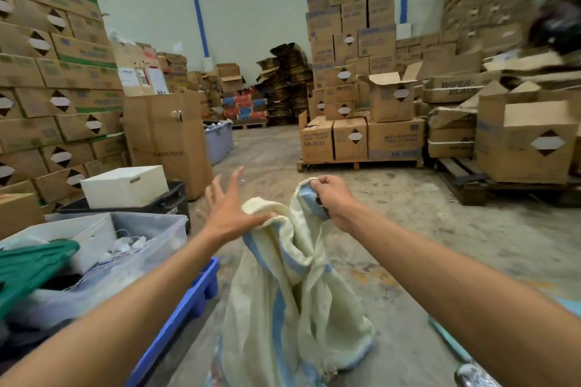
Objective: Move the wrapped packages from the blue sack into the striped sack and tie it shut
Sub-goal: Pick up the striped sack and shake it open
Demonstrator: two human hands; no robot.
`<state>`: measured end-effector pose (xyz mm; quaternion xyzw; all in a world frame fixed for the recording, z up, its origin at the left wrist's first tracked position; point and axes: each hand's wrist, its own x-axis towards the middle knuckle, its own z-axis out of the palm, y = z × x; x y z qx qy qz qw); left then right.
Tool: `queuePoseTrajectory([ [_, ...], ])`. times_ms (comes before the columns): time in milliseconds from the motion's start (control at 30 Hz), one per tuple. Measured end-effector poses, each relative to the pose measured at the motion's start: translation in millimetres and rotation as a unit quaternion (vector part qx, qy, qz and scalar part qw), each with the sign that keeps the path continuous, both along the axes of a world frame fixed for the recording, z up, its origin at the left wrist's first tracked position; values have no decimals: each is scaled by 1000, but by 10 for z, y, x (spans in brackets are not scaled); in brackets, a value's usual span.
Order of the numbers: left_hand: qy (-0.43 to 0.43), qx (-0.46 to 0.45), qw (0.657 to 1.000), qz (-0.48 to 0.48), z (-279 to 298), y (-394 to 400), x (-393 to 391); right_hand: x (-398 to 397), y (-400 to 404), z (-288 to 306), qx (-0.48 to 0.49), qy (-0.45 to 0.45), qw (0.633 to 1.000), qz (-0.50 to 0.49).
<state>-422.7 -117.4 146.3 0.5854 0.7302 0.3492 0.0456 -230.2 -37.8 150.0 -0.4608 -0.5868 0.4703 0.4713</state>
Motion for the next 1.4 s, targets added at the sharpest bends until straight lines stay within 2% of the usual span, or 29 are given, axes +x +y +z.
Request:
queuePoseTrajectory([
  [67,135,128,982,-31,-185,-119,249,-41,33,162,7,0,1000,-2],
  [133,180,246,950,-64,-359,-188,334,-24,45,292,17,-10,1000,-2],
  [233,304,375,867,-121,-595,-284,443,10,80,397,5,-20,1000,22],
  [300,389,361,831,-166,-702,-293,504,-5,100,435,8,-34,999,36],
  [333,410,312,839,-175,-720,-278,539,-19,115,450,7,-39,998,40],
  [367,402,239,870,-158,-715,-257,586,-38,117,459,4,-41,998,43],
  [400,365,158,910,-119,-678,-235,642,-57,111,478,0,-43,998,44],
  [467,227,34,972,-52,-604,-172,734,-96,84,505,-19,-45,998,45],
  [533,69,-9,996,-51,-602,-64,767,-128,75,523,-38,-34,997,55],
  [567,20,-16,998,-57,-607,-16,772,-139,71,525,-45,-23,997,64],
  [767,-110,3,994,-22,-547,189,830,-137,74,531,-73,54,988,121],
  [933,-116,49,992,27,-462,337,855,-122,21,641,-60,63,987,135],
  [1067,-162,91,981,-54,-283,478,796,33,90,755,8,19,988,150],
  [1100,-196,94,974,-62,-239,500,796,78,139,750,38,5,990,139],
  [1200,-377,91,921,-39,-142,602,727,212,225,660,93,27,991,89],
  [1300,-514,109,850,-35,-49,648,609,356,268,385,87,37,995,44],
  [1333,-544,113,830,-40,-4,642,578,401,293,255,67,38,996,39],
  [1400,-552,115,825,-43,47,644,510,483,355,-9,27,36,998,52],
])
